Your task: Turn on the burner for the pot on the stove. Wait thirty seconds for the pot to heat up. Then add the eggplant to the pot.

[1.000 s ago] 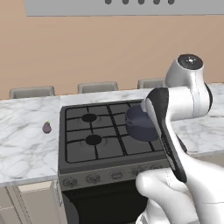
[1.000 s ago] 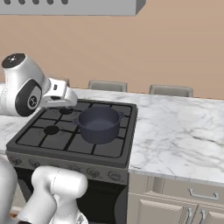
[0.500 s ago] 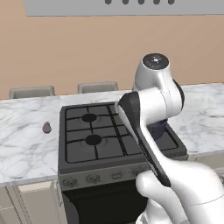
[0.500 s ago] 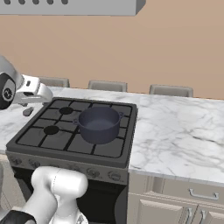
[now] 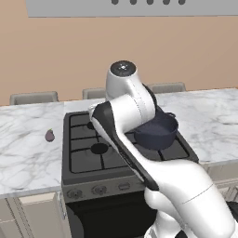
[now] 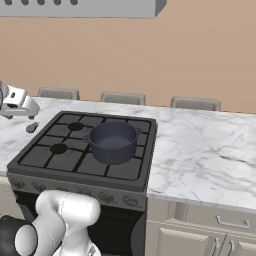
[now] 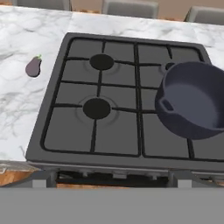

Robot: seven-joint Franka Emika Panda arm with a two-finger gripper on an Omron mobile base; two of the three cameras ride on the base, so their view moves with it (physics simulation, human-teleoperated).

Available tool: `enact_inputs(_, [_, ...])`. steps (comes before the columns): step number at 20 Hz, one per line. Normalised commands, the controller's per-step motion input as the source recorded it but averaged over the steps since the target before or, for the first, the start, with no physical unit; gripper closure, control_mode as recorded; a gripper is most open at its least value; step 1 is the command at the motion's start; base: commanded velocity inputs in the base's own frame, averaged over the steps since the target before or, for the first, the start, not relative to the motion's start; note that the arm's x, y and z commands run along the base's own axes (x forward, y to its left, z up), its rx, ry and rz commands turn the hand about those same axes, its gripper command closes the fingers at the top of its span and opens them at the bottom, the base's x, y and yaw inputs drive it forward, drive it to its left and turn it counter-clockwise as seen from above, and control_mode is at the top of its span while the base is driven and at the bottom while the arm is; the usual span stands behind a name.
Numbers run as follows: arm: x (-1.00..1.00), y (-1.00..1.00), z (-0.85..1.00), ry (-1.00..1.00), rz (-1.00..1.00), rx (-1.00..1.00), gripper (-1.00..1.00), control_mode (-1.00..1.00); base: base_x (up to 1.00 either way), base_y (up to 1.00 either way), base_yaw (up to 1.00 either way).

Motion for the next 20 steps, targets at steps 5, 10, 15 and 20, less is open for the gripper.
enact_inputs(5, [0.4, 0.67, -0.16, 0.0, -0.02, 0.03, -1.0, -1.0, 0.0, 0.0, 0.0])
enact_inputs(10, [0.27, 0.53, -0.17, 0.04, -0.05, 0.02, -1.0, -1.0, 0.0, 0.0, 0.0])
enact_inputs(15, [0.22, 0.23, -0.11, 0.17, 0.0, 0.0, -1.0, -1.0, 0.0, 0.0, 0.0])
enact_inputs(20, [0.28, 0.19, -0.23, 0.14, 0.0, 0.0, -1.0, -1.0, 0.0, 0.0, 0.0])
